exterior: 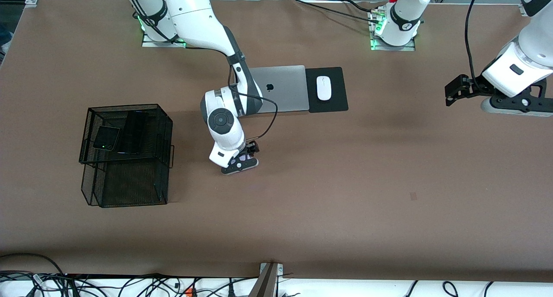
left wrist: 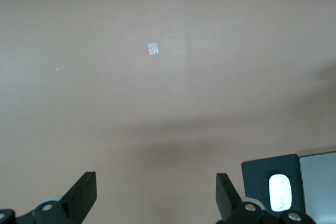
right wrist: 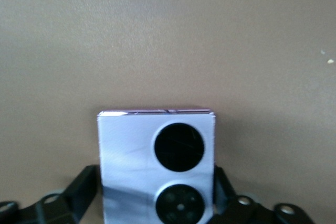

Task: Place phones with both arms
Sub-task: 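Grasp the white phone with the right gripper while the left gripper withdraws, then carry the white phone with the right gripper over the mesh basket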

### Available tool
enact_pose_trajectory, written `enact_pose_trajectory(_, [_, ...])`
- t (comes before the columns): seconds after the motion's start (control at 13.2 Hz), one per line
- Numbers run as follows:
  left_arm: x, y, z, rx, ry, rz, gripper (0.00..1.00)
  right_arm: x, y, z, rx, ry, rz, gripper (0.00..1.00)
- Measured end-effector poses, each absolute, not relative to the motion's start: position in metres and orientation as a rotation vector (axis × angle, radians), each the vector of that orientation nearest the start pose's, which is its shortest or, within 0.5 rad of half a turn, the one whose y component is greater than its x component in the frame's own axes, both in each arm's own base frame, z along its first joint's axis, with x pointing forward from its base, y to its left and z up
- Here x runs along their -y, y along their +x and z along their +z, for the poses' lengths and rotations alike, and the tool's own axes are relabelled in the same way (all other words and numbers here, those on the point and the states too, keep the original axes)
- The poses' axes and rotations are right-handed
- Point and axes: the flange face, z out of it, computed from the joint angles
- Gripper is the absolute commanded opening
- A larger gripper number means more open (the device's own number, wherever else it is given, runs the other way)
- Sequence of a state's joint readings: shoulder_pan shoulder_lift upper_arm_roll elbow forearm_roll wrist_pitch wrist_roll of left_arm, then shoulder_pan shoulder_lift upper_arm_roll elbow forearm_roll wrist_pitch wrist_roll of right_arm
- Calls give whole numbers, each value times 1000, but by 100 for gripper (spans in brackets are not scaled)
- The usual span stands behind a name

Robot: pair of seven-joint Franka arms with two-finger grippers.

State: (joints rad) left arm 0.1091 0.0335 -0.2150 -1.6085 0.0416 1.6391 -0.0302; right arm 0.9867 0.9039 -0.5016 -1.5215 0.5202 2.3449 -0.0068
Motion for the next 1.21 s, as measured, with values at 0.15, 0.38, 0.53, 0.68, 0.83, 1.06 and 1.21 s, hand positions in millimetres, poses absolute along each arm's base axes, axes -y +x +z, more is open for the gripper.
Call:
enact_pose_trajectory(0.15, [51,568,597,-113,-3106,-9,100,-387,595,171,477,-3099,-94,0])
enact_pose_trajectory(0.38, [49,569,598,-108,-3106,-14,100,-382,600,179,466,-3104,-111,0])
enact_pose_trajectory(0.53, [50,569,599,-110,-3107,-15,100,-353,624,220,400,-3141,-110,0])
enact_pose_trajectory(0.68, [53,569,599,-118,-3107,-16,100,-301,651,294,310,-3161,-119,0])
enact_pose_trajectory(0.83, [50,569,600,-114,-3106,-19,100,-231,670,357,264,-3183,-146,0])
enact_pose_trajectory(1.06, [43,567,608,-117,-3102,-44,100,-132,688,384,232,-3230,-170,0])
enact_pose_trajectory(1.21, [41,566,612,-116,-3101,-57,100,-68,700,369,197,-3259,-155,0])
